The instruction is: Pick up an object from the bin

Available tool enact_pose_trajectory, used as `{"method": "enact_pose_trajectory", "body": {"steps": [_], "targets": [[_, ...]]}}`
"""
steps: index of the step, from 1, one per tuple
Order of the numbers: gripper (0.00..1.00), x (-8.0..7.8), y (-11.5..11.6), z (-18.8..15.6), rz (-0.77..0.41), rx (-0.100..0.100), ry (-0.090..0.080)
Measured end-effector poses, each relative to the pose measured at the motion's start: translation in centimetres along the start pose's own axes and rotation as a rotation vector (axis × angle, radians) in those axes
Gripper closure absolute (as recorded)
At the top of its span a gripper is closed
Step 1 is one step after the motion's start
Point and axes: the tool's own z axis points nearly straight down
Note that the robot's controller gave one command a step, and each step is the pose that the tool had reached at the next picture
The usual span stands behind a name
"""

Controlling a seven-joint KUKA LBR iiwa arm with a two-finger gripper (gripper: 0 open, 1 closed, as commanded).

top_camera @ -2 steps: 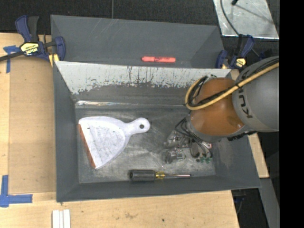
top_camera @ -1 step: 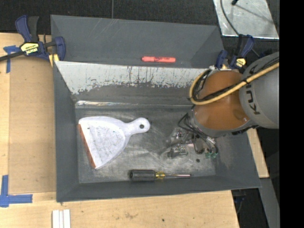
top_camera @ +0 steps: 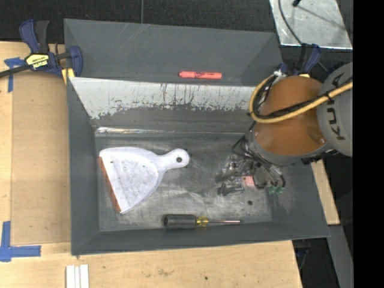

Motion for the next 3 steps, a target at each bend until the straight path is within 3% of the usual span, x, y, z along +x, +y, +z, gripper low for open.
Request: {"method": "enact_pose_trajectory", "body": {"steps": [1,2,3], "targets": [[0.0,-0.9,-1.3,-2.2,0.013,0.001,-0.011],[0.0,-0.9,-1.4,-2.1,0.014,0.001,-0.009],[0.0,-1.4,-3.8,1.6,-0.05,0.002,-0.016]]}}
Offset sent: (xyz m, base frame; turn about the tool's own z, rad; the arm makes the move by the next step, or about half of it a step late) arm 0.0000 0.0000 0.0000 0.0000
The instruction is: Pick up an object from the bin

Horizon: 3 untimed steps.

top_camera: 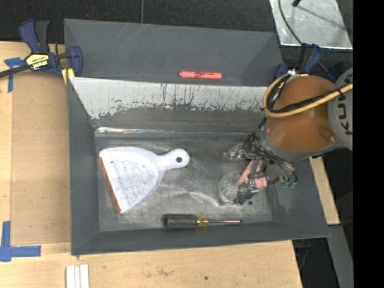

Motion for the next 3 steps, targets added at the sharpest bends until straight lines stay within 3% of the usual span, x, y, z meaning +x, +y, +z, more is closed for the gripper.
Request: {"method": "enact_pose_trajectory", "body": {"steps": [1,2,3], "targets": [[1.0,-2.9,-3.1,6.1,-0.029,0.003,-0.013],[1.0,-2.9,-3.1,6.1,-0.029,0.003,-0.013],[1.0,3.9,-5.2,3.6,-0.324,-0.002,0.007]]}}
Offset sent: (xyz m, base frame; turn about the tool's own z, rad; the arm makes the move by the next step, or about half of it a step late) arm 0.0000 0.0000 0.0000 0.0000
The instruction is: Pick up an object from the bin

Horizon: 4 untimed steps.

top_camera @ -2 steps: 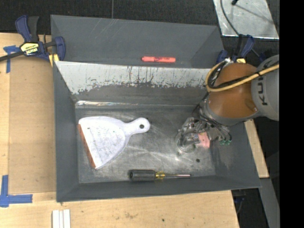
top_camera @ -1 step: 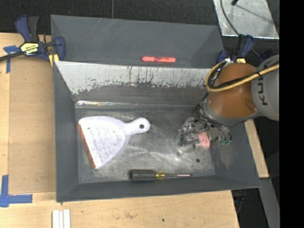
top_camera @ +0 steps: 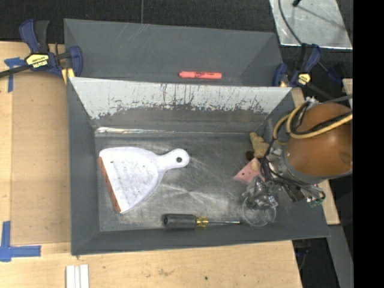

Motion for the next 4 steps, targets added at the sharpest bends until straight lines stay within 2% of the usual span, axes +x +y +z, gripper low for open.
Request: {"method": "enact_pose_trajectory", "body": {"steps": [1,2,3,4], "targets": [[1.0,0.0,0.0,0.0,0.0,0.0,0.0],[1.0,-1.6,1.0,-4.0,-0.071,-0.003,0.004],[1.0,-5.6,-2.1,-5.2,-0.228,0.001,-0.003],[1.0,-10.0,-1.4,-6.2,-0.445,0.001,0.0]]}}
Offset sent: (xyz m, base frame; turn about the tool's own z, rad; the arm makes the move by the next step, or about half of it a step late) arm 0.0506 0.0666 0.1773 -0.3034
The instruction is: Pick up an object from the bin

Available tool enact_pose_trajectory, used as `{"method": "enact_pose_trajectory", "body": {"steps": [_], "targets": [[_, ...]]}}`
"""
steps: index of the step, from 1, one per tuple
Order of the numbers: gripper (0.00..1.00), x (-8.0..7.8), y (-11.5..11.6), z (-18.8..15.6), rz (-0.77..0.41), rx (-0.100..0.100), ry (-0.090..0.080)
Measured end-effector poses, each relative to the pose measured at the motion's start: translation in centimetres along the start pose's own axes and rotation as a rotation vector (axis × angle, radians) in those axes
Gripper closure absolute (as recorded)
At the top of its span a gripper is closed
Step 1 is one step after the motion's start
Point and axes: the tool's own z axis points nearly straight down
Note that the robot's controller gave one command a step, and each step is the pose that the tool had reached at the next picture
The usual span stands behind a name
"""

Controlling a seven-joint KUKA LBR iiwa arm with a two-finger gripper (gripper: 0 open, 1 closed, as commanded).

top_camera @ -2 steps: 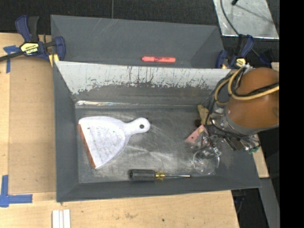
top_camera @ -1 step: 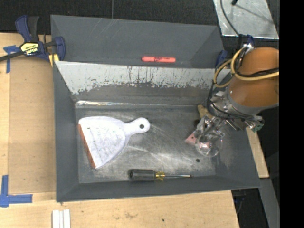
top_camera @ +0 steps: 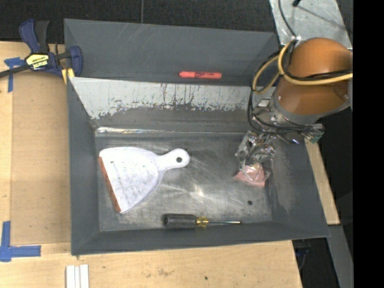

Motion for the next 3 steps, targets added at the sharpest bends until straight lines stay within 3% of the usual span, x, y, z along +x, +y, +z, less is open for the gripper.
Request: {"method": "enact_pose_trajectory", "body": {"steps": [1,2,3], "targets": [[1.0,-2.2,0.6,0.0,0.037,0.0,-0.006],[1.0,-1.1,1.7,0.9,0.296,-0.001,-0.003],[1.0,-1.1,2.2,-2.0,0.268,-0.01,0.006]]}}
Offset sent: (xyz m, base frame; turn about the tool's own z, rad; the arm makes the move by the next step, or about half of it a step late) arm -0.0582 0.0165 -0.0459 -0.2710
